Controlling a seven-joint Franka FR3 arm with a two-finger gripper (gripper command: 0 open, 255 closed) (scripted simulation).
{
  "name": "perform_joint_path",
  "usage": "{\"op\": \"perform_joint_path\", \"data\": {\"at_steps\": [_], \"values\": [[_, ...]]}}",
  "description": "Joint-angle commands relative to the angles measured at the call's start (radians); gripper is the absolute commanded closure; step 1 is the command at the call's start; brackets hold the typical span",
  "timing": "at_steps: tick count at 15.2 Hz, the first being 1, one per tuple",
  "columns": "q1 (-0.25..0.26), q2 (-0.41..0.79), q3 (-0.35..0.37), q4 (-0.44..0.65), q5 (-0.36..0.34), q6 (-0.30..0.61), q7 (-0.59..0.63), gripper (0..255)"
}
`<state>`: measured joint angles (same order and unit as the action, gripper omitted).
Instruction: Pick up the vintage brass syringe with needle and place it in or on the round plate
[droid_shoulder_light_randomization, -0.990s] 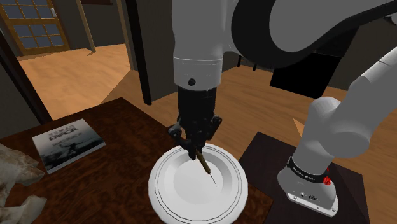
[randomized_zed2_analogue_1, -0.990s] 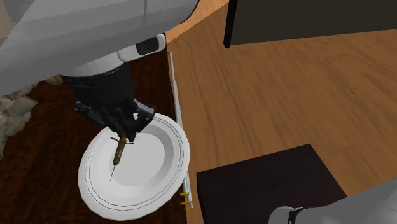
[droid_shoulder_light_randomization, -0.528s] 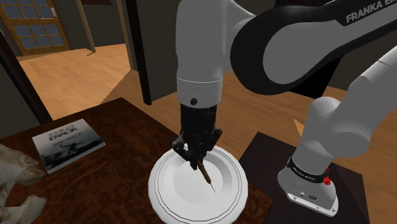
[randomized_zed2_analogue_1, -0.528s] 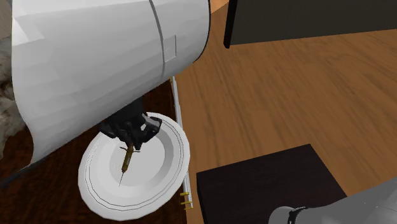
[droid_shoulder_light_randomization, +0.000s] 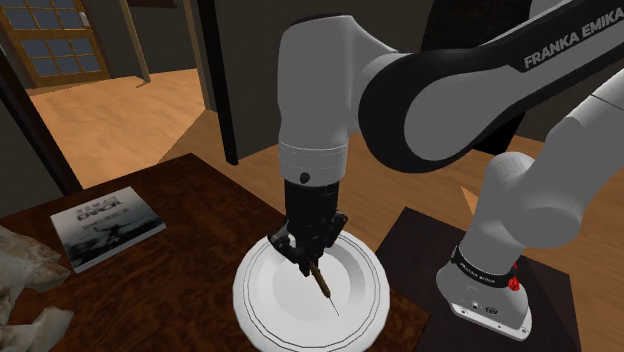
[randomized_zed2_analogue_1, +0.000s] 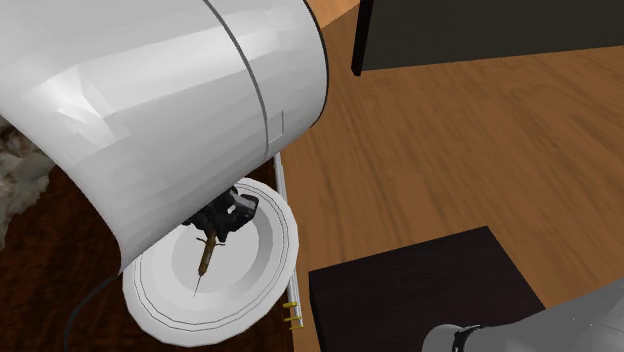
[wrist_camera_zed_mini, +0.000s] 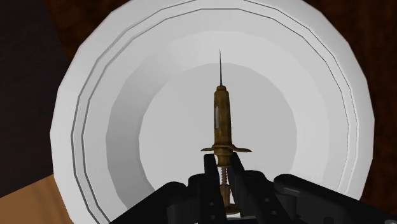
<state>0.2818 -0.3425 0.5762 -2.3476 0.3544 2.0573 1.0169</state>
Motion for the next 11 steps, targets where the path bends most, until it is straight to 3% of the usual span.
{"op": "perform_joint_path", "data": {"at_steps": [1, 3, 4, 9, 11], "values": [[0.000, 0.000, 0.000, -0.001, 0.000, 0.001, 0.000, 255], [0.000, 0.000, 0.000, 0.000, 0.000, 0.001, 0.000, 255], [0.000, 0.000, 0.000, 0.000, 0.000, 0.001, 0.000, 0], [0.000, 0.000, 0.000, 0.000, 0.000, 0.001, 0.000, 0], [-0.003, -0.025, -0.020, 0.045, -0.004, -0.071, -0.002, 0]]}}
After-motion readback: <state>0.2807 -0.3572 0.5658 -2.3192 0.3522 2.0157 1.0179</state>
